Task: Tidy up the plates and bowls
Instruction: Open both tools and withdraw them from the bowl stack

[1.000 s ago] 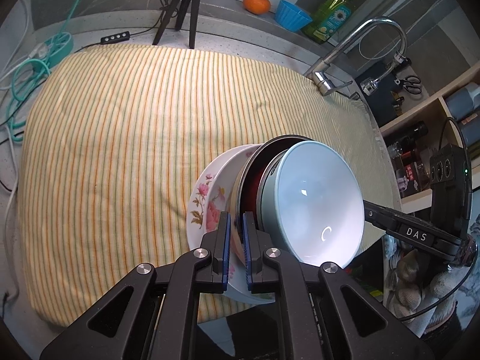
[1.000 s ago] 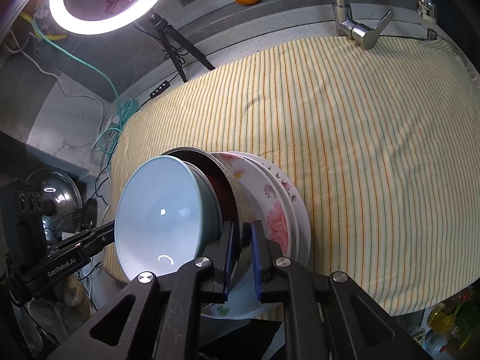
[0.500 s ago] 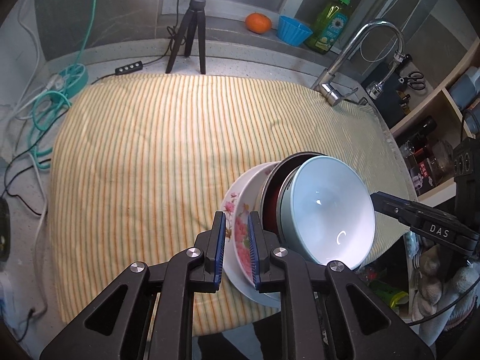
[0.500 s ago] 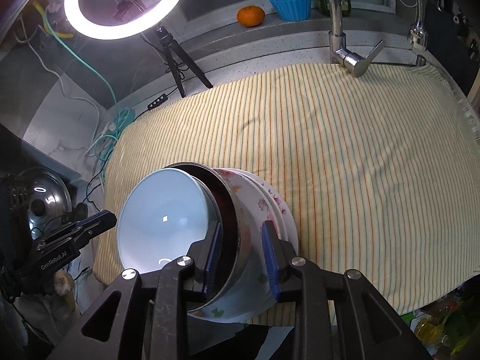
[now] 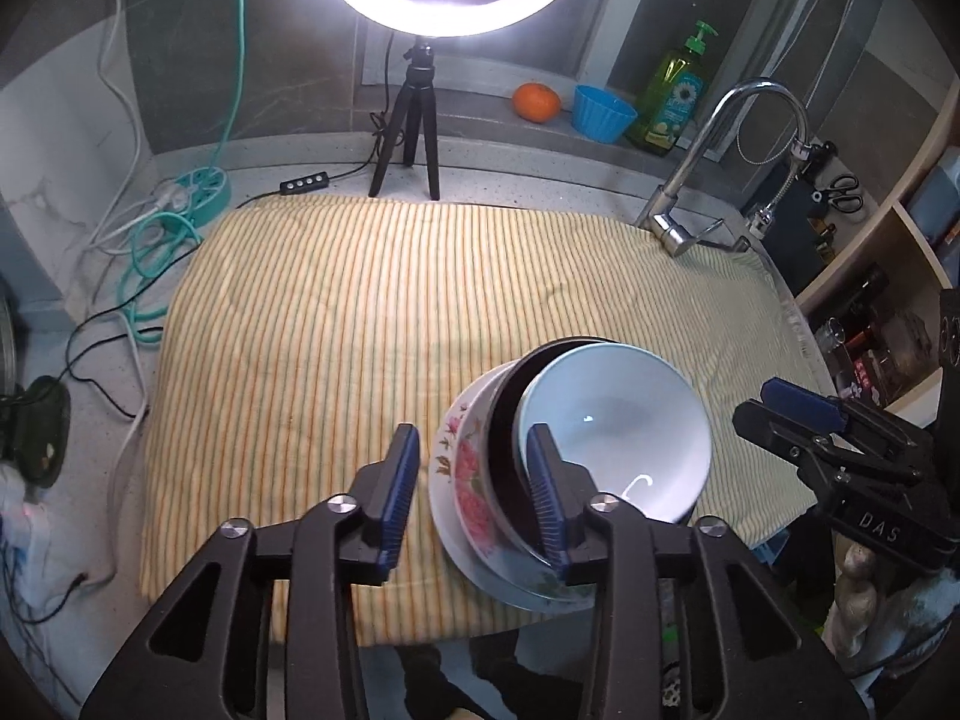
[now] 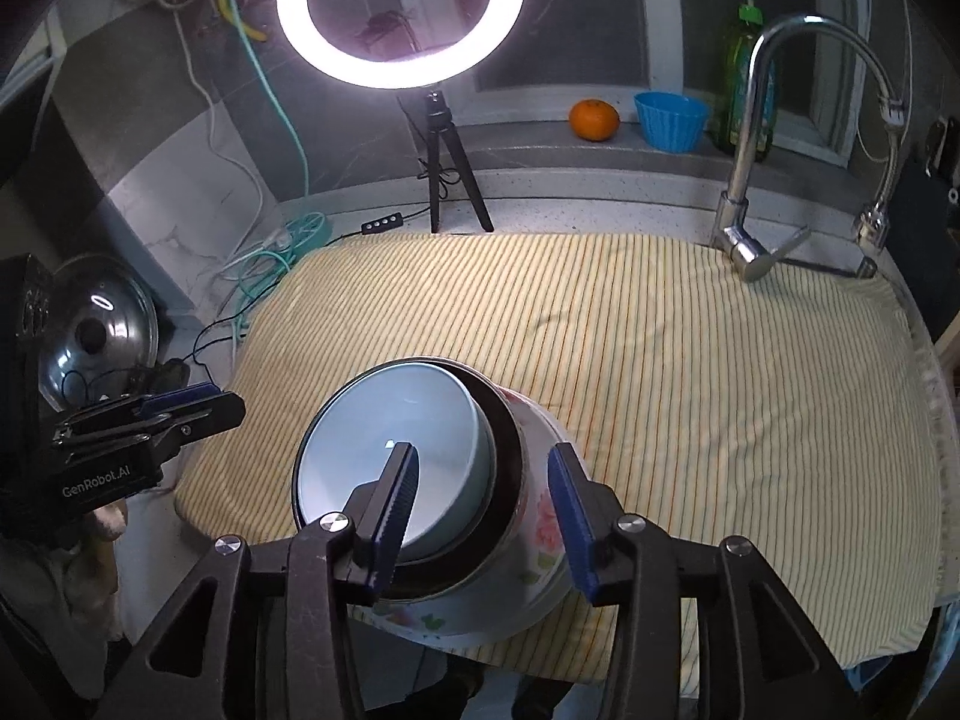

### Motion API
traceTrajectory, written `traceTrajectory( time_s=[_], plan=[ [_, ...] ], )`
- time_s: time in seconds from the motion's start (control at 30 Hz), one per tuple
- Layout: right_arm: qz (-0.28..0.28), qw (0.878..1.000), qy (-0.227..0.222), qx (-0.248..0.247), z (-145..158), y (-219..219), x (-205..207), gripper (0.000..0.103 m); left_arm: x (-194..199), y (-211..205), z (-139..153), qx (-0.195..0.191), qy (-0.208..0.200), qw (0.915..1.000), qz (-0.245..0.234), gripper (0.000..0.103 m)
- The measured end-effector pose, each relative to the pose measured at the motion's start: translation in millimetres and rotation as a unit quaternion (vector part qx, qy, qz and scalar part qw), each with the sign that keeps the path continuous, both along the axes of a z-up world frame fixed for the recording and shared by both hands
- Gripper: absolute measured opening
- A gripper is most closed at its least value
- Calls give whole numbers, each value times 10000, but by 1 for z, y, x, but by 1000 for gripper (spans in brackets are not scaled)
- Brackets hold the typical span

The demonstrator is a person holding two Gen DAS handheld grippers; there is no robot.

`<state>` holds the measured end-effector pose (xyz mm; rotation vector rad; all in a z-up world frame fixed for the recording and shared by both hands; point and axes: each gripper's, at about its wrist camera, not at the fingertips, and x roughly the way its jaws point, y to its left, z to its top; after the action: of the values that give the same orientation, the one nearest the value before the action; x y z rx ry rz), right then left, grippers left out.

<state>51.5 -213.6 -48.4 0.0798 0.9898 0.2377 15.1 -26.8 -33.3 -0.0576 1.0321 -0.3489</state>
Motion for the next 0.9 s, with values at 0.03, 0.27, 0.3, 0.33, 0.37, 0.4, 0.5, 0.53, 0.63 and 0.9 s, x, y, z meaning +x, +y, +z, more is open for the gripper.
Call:
traceTrajectory(
  time_s=[0.03, 0.27, 0.3, 0.33, 0.37, 0.4, 0.5, 0.53, 0.63, 0.9],
  plan=[
    [21, 10000, -55, -51, 1, 1, -2, 46, -4, -4, 0, 49, -37, 10000, 13, 45],
    [25, 9998, -115, 147, 1, -4, -15, 62, -23, -20, 5, 54, -72, 9999, 68, 58],
    [3, 9998, -121, 167, 1, -5, -17, 63, -25, -20, 6, 60, -83, 9999, 79, 58],
    [-21, 9997, -128, 191, 1, -7, -17, 64, -26, -21, 6, 71, -86, 9999, 93, 58],
    [-46, 9997, -139, 218, 1, -9, -18, 65, -27, -21, 6, 86, -78, 9999, 103, 58],
    [-58, 9996, -147, 241, 2, -11, -18, 65, -28, -22, 7, 107, -73, 9999, 105, 58],
    [-94, 9994, -165, 283, 2, -15, -19, 65, -31, -24, 9, 173, -105, 9997, 112, 59],
    [-105, 9994, -173, 285, 3, -15, -20, 65, -31, -25, 10, 186, -110, 9997, 119, 62],
    [-121, 9993, -193, 293, 2, -16, -21, 65, -32, -26, 13, 245, -157, 9994, 172, 70],
    [-97, 9994, -180, 266, 1, -15, -21, 65, -35, -25, 15, 266, -182, 9993, 190, 70]
  ],
)
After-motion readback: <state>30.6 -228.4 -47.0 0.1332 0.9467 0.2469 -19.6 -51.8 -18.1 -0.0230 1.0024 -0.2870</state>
